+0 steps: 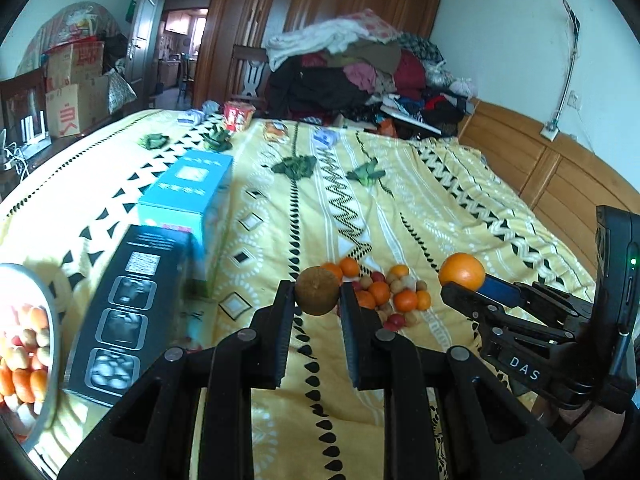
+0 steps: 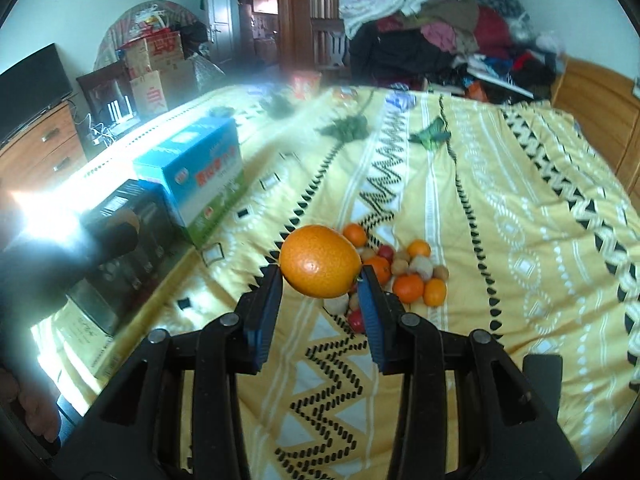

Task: Organize fruits
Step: 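Grasp a large orange with the right gripper, then carry the kiwi and orange in both grippers over the steel bowl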

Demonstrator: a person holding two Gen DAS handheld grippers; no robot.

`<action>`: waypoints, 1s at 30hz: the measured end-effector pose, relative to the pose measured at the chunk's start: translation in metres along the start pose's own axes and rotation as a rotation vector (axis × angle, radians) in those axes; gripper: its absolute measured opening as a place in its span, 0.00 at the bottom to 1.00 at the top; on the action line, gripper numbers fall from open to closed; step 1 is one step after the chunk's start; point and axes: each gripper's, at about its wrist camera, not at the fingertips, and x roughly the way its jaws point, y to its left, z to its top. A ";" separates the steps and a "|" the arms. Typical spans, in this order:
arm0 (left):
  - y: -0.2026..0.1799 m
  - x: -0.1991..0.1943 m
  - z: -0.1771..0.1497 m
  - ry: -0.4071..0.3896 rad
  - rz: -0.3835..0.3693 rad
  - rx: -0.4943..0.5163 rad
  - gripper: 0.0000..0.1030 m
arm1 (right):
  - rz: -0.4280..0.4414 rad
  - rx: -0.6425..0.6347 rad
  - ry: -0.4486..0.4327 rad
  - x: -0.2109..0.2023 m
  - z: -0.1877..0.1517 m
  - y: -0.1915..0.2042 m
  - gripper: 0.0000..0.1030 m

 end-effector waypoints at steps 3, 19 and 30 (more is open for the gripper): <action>0.014 -0.019 0.003 -0.029 0.012 -0.024 0.22 | 0.007 -0.027 -0.021 -0.009 0.009 0.015 0.38; 0.116 -0.089 0.012 -0.149 0.145 -0.172 0.22 | 0.095 -0.171 -0.064 -0.029 0.034 0.113 0.38; 0.200 -0.128 0.002 -0.190 0.272 -0.277 0.22 | 0.248 -0.285 -0.064 -0.022 0.052 0.204 0.38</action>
